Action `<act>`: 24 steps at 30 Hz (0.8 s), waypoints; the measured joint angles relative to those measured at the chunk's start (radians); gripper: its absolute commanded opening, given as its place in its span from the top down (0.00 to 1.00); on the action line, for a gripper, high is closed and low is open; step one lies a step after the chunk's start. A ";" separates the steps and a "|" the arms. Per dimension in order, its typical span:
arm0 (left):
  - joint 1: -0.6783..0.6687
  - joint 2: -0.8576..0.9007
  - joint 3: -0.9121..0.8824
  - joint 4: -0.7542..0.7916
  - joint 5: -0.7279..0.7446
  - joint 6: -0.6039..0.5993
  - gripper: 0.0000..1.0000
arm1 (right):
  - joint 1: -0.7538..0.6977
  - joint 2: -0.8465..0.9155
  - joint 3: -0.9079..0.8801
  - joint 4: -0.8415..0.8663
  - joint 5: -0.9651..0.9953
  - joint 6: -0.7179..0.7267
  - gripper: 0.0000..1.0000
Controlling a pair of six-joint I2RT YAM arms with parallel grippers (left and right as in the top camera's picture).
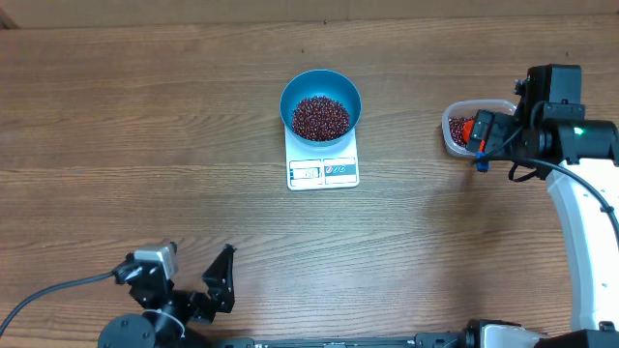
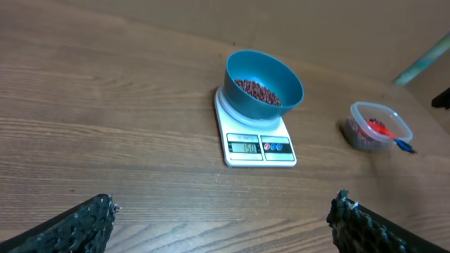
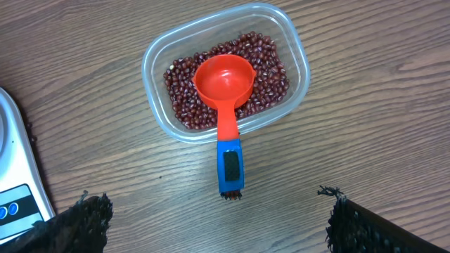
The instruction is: Scoop item into bowl and weigh 150g on scale
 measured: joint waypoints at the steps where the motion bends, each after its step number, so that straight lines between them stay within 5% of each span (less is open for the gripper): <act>1: 0.000 -0.015 -0.002 -0.003 -0.005 0.000 0.01 | 0.000 0.000 0.000 0.000 0.000 0.000 0.00; 24: 0.000 -0.119 -0.010 0.000 -0.056 0.020 0.01 | 0.000 0.000 0.000 0.000 0.000 0.000 0.00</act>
